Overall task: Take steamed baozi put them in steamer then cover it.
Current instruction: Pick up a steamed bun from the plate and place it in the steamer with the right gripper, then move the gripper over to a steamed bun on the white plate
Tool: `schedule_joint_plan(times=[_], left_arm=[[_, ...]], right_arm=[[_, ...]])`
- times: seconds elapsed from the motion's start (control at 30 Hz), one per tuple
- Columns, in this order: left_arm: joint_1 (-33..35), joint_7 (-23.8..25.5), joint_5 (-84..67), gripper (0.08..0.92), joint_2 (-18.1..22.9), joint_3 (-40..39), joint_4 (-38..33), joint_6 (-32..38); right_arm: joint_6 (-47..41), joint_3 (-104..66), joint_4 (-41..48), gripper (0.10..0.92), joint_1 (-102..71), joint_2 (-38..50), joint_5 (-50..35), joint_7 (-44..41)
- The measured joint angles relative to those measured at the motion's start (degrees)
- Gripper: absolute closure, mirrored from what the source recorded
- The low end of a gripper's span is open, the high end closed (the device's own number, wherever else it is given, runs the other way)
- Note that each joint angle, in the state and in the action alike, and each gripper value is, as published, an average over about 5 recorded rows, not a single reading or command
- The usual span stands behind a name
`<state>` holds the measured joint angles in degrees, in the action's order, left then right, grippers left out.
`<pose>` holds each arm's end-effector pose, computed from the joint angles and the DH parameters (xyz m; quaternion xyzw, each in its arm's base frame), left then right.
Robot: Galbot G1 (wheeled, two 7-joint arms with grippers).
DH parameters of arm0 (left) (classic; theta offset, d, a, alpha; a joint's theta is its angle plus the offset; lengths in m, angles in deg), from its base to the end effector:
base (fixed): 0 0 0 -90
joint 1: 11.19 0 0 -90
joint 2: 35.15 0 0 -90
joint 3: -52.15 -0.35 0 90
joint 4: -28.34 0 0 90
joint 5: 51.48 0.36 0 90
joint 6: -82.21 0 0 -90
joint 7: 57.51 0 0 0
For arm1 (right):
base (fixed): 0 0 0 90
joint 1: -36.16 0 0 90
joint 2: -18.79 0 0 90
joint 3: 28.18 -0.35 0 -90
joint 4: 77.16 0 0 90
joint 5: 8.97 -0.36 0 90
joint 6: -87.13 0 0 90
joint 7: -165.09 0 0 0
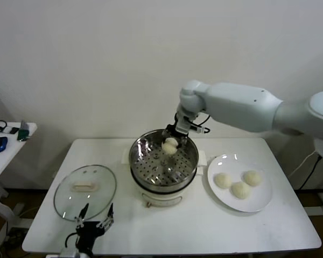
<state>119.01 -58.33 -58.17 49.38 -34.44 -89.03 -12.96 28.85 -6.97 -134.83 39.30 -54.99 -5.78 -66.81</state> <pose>0.1264 0.0365 -0.3449 0.0116 -0.9879 0.0009 0.1548 0.6053 0.1208 -0.0770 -0.6449 0.1842 -0.7417 0.0014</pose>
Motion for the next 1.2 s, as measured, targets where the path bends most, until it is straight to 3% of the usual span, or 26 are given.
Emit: schedule_joint_plan(times=[0.37,0.7,0.93,1.2], left_arm=[[-0.14,-0.31,-0.12,0.177,0.11,0.01,0.31,0.32],[0.17,-0.32,-0.16,0.177,0.13,-0.26,-0.13,0.50],[0.31,-0.24,-0.05,0.177,0.13,-0.47,-0.45,0.34],[0.02,-0.15,-0.08,0.177,-0.07,-0.33,-0.57,0.11]], right_arm=[[3.86,-2.71,9.43,0.402,-4.54,-4.57,3.17,1.38],[4.41,-1.93,10.00,0.210,-3.83,-4.54,-0.27,0.93],[0.80,4.51,4.95,0.203,4.57,-0.45,-13.42,-1.69],[-14.36,17.33,-4.67,0.203,18.48,9.92,-33.88,-4.58]])
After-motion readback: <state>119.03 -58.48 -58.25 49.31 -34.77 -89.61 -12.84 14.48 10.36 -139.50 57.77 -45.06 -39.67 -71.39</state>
